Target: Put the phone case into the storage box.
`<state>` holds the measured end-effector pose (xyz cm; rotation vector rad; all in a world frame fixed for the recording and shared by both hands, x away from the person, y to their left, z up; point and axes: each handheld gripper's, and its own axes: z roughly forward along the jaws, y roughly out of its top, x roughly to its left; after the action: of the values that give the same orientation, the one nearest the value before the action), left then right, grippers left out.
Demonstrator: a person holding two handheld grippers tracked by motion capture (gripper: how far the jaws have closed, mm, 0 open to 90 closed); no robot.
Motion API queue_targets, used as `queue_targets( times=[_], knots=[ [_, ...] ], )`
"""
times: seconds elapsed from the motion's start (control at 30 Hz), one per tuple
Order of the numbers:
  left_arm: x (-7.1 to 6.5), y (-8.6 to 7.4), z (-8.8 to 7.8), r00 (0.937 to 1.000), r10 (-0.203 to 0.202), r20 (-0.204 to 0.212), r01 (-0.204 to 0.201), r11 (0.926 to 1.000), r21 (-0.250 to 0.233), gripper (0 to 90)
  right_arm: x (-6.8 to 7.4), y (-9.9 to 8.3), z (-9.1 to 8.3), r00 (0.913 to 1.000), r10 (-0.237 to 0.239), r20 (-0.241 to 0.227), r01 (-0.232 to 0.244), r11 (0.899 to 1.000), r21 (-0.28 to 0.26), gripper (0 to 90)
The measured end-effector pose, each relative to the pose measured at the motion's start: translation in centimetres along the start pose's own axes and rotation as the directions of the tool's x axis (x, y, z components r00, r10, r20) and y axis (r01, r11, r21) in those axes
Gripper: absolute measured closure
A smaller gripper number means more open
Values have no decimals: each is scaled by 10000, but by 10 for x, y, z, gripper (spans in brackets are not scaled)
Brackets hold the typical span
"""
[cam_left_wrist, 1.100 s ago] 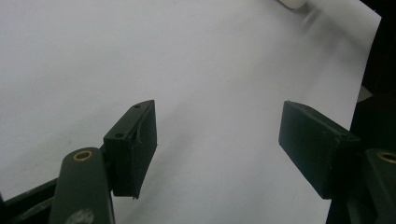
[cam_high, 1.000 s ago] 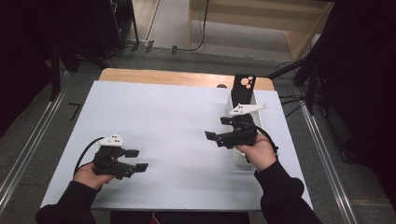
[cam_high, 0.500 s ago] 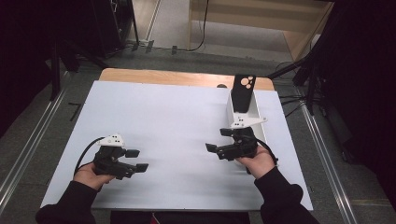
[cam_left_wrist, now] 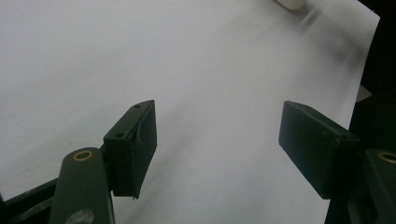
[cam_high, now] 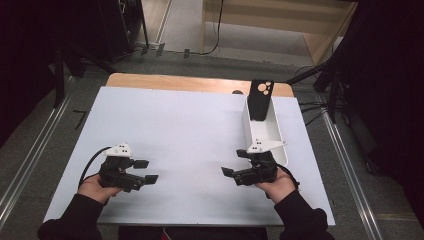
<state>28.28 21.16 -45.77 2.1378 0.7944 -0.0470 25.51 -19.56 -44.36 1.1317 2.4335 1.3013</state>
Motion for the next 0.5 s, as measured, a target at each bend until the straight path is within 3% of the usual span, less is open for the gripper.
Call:
queue_targets(
  times=[0.5],
  knots=[
    [-1, 0, -1, 10000, 36, -20, -36, 10000, 54, 276, 7, -26, -5, 9995, 75, -322, -64, 9994, 337, 144]
  ],
)
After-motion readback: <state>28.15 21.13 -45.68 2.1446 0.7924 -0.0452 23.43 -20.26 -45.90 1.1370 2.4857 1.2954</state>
